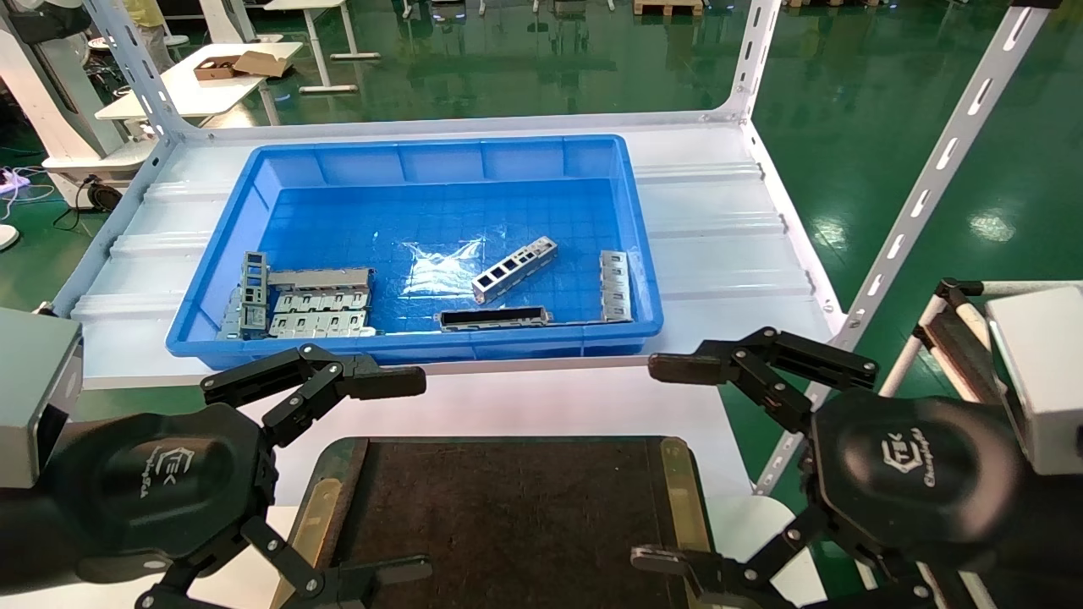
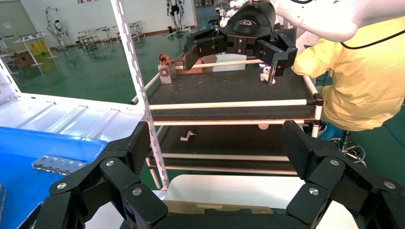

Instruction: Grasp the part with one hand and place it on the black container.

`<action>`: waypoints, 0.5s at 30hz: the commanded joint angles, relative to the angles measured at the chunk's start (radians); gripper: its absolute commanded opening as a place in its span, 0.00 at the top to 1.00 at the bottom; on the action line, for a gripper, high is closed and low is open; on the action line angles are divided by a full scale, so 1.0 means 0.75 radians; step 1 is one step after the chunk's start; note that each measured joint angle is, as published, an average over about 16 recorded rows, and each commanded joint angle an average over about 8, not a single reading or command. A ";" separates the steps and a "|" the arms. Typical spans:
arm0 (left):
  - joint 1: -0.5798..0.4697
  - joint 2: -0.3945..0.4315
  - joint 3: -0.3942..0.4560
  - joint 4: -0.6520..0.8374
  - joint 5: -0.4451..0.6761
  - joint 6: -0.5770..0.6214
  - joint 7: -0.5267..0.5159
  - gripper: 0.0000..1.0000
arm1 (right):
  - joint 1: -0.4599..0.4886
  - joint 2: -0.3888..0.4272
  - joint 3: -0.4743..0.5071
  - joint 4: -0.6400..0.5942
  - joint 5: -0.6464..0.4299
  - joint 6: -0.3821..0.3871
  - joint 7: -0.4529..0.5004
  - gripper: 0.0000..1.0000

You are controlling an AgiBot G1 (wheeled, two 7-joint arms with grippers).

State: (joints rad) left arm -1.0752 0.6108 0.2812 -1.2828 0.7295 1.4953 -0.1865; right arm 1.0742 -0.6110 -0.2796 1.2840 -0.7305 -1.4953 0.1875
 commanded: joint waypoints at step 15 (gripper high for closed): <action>0.000 0.000 0.000 0.000 0.000 0.000 0.000 0.00 | 0.000 0.000 0.000 0.000 0.000 0.000 0.000 0.00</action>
State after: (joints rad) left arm -1.0747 0.6105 0.2806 -1.2834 0.7298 1.4956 -0.1866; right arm 1.0742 -0.6111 -0.2796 1.2840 -0.7305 -1.4954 0.1875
